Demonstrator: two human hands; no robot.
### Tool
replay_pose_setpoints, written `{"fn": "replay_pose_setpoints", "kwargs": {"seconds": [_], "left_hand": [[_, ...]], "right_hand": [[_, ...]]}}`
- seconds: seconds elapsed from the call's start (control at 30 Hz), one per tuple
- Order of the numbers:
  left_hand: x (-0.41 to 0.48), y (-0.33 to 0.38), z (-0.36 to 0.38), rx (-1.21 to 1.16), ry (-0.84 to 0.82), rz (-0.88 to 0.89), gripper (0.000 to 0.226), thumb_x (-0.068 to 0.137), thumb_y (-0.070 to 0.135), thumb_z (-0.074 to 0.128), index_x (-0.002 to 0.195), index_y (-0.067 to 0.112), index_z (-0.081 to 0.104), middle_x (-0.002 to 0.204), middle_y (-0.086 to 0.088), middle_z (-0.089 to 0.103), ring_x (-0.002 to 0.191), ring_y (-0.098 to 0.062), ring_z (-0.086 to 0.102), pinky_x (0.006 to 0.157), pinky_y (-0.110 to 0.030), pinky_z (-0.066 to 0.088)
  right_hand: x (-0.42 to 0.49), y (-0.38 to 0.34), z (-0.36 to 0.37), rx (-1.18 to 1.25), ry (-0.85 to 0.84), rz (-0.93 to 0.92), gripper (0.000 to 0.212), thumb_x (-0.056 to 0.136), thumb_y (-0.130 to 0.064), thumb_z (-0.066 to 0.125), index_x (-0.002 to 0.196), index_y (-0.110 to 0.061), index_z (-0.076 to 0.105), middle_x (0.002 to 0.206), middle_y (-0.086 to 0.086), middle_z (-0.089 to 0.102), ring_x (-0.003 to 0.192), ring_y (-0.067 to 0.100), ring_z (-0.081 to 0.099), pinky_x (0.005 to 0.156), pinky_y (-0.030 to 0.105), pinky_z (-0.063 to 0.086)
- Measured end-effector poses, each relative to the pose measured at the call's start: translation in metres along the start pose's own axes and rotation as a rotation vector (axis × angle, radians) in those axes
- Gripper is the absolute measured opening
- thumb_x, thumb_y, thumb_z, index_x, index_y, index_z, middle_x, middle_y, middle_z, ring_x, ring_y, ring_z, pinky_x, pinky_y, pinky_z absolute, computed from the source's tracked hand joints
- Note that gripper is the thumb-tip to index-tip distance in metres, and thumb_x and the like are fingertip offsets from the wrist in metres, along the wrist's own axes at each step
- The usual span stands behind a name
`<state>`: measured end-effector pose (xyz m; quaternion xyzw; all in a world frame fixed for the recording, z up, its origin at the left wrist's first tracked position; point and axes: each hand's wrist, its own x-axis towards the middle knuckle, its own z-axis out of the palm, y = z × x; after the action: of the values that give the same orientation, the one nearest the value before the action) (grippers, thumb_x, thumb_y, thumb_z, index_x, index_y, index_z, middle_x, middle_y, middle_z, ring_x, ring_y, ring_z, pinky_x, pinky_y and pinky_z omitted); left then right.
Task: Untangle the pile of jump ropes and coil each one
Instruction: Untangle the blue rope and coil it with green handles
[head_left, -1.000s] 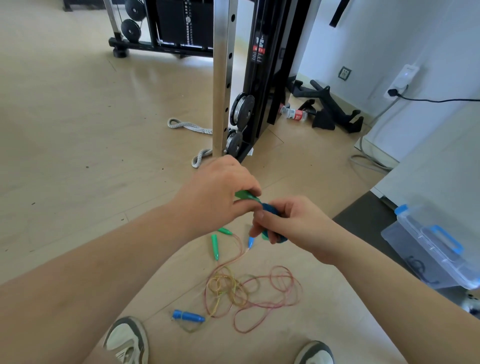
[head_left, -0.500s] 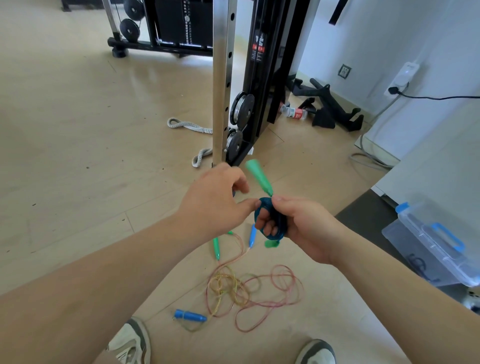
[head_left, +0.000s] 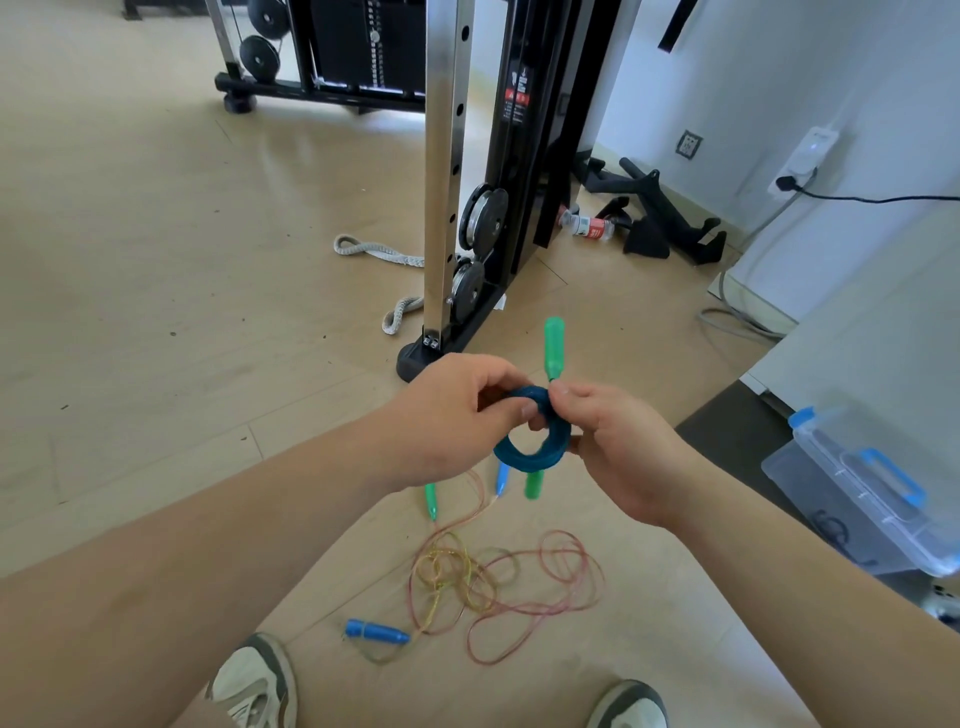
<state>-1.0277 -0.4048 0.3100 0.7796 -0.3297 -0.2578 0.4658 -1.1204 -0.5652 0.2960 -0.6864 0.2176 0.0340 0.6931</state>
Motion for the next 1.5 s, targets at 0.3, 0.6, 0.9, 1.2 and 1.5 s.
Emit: {"fn": "replay_pose_setpoints", "kwargs": {"seconds": [0.3, 0.6, 0.9, 1.2, 1.5], "left_hand": [[-0.001, -0.002, -0.003, -0.114, 0.005, -0.208, 0.015, 0.096, 0.038, 0.067, 0.103, 0.025, 0.069, 0.099, 0.001, 0.074, 0.094, -0.014, 0.07, 0.082, -0.026, 0.06], [-0.002, 0.001, -0.007, -0.333, 0.034, -0.119, 0.013, 0.1, 0.016, 0.064, 0.1, 0.016, 0.077, 0.077, 0.0, 0.075, 0.07, -0.005, 0.07, 0.07, -0.021, 0.061], [0.004, -0.006, -0.009, -0.244, 0.131, -0.038, 0.016, 0.1, 0.014, 0.063, 0.106, 0.013, 0.077, 0.08, -0.008, 0.073, 0.072, -0.007, 0.068, 0.074, -0.025, 0.063], [0.003, -0.011, -0.01, -0.167, 0.096, -0.016, 0.018, 0.101, 0.014, 0.061, 0.107, 0.018, 0.077, 0.084, -0.008, 0.074, 0.078, -0.018, 0.071, 0.076, -0.023, 0.062], [0.002, -0.011, -0.012, -0.095, 0.058, 0.036, 0.019, 0.101, 0.012, 0.06, 0.106, 0.019, 0.077, 0.084, -0.009, 0.073, 0.075, -0.01, 0.067, 0.07, -0.018, 0.057]], "right_hand": [[0.001, 0.008, 0.004, 0.128, -0.018, -0.003, 0.044, 0.112, -0.03, 0.033, 0.13, -0.001, 0.06, 0.105, 0.016, 0.065, 0.103, 0.029, 0.063, 0.109, 0.054, 0.048], [0.005, 0.012, 0.01, 0.164, 0.044, 0.043, 0.041, 0.111, -0.036, 0.037, 0.124, -0.009, 0.066, 0.113, 0.025, 0.067, 0.09, 0.032, 0.06, 0.073, 0.038, 0.055], [0.007, 0.01, 0.005, 0.4, 0.148, 0.172, 0.023, 0.107, -0.025, 0.05, 0.106, -0.011, 0.069, 0.104, 0.01, 0.078, 0.091, 0.019, 0.075, 0.073, 0.033, 0.051], [0.008, 0.01, -0.002, 0.366, 0.216, 0.162, 0.018, 0.105, -0.02, 0.054, 0.12, -0.011, 0.061, 0.092, 0.003, 0.075, 0.086, 0.021, 0.074, 0.071, 0.037, 0.052], [0.003, 0.008, 0.001, 0.061, 0.156, 0.099, 0.046, 0.094, -0.008, 0.07, 0.137, -0.012, 0.052, 0.091, 0.015, 0.076, 0.075, 0.022, 0.072, 0.07, 0.034, 0.059]]}}
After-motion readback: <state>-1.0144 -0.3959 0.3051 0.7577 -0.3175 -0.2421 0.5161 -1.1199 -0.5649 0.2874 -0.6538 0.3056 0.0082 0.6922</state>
